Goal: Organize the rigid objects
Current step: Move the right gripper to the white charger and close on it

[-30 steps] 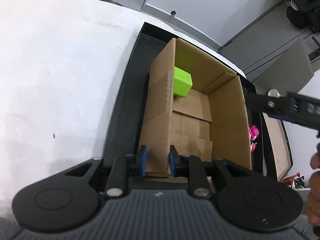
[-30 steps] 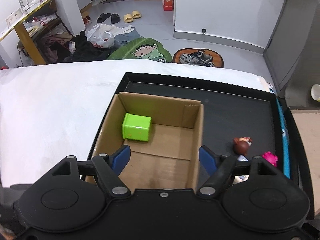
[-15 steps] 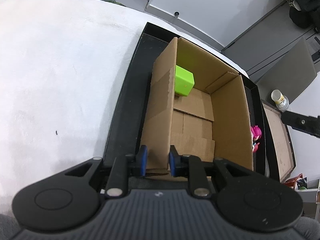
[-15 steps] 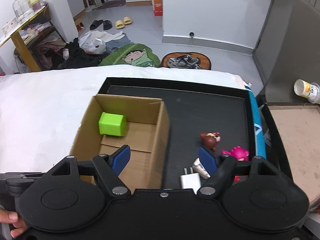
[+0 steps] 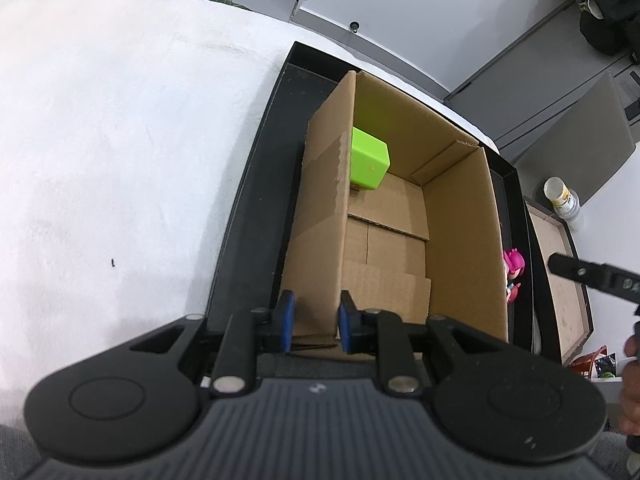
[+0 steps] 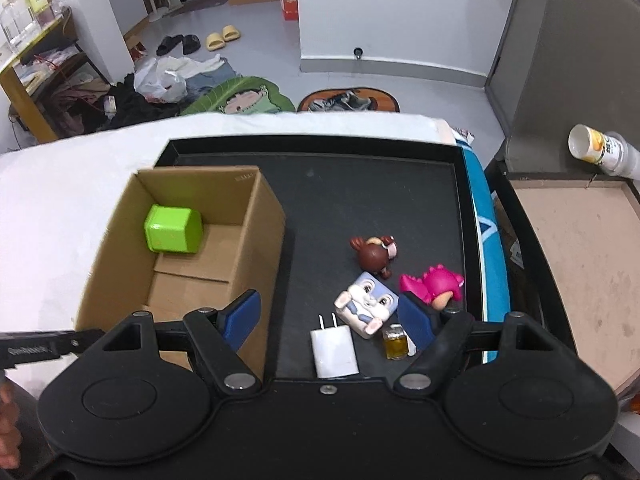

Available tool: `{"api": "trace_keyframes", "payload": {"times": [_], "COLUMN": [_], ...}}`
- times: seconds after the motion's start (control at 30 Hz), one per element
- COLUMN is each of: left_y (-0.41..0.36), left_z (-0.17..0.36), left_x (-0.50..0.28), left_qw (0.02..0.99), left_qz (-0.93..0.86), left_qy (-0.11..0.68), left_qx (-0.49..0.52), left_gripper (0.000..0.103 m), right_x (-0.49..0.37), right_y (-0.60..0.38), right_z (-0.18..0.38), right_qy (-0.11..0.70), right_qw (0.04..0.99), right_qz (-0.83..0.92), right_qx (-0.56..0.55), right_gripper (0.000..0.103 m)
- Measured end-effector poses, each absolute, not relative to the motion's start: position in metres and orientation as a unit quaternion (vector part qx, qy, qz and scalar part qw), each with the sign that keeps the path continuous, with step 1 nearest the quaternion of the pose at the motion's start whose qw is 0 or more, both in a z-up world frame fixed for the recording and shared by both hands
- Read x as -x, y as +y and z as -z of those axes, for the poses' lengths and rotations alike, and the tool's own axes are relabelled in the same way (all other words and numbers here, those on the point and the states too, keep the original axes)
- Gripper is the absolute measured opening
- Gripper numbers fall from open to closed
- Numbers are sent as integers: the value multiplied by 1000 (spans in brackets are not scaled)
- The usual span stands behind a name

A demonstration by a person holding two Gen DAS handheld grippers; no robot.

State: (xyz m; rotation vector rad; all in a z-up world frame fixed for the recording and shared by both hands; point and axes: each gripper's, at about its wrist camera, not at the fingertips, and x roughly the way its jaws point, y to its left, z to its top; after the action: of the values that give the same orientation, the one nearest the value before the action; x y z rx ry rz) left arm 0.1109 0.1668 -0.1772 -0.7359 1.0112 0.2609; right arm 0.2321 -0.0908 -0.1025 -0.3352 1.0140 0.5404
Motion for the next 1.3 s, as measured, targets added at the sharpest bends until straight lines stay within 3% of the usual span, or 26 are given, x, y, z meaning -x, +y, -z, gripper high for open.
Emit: {"api": "trace_keyframes", "payload": {"times": [0.6,0.9,1.1,1.3], "left_y": [170,173,173,174], "left_z": [180,181,182,183], "left_x": [-113,-113,-113,-112], "left_qw": [797,796,795,794], "left_qz": [-120,-118,-117,-118], "left_qy": [476,477,476,474], "left_qx": [351,354,357,362], "left_gripper": [22,22,22,22], "right_x": [-244,-253,-257,-248], "right_y": [-89,-89,-91,-90], "right_z": [175,192,198,191], "right_qy": [541,566,576,571], "right_qw": [783,766,758,761], "right_qz": [-240,-232,-243,-246], "right_qx": [193,200,186,187], "right_gripper": [71,60,39,36]}}
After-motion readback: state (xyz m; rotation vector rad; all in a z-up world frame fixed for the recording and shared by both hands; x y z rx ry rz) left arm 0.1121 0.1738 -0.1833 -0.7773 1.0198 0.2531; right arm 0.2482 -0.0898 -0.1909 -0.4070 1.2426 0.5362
